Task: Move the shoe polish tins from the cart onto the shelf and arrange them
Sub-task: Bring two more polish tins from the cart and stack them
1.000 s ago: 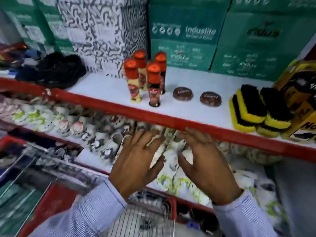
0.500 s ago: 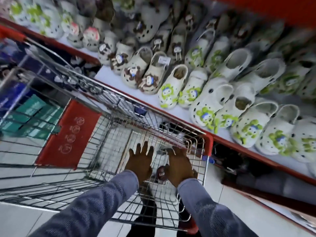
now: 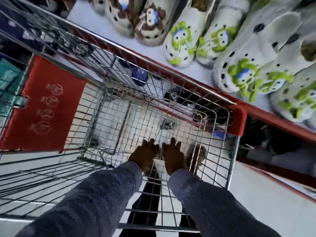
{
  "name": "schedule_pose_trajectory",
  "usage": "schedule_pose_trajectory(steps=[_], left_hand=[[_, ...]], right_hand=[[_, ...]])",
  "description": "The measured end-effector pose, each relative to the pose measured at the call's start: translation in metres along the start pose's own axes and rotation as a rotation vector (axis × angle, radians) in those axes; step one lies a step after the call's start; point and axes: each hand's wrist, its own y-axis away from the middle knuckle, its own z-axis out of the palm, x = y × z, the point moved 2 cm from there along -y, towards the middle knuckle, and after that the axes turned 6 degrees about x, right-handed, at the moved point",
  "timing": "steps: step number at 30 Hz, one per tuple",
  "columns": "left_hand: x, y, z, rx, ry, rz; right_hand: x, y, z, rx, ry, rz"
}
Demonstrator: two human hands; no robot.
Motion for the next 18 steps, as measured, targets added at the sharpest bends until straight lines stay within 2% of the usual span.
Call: schedule_pose_trajectory(steps=[6,11,15,17,18], left_hand=[[-0.001,0.014,-0.055,0.121,-0.036,-0.051],[-0.015,0.068,-0.132,0.329,0.179,-0.068],[-0.019,0.134,-0.204,0.559,0.363,-0.059],[-0.012,0.178,-0.253,0.709,0.349,0.0],[-0.01,0.189,-0.263,0.741,0.347,0.019]], right_hand=[[-0.002,0.005,-0.057,-0.004,-0.008,0.012],[-0.011,0.044,-0.154,0.071,-0.214,-0.066],[-0.015,0.097,-0.248,0.247,-0.285,-0.103],[-0.015,0.135,-0.302,0.4,-0.299,-0.157],[-0.015,0.143,-0.313,0.424,-0.313,-0.152]])
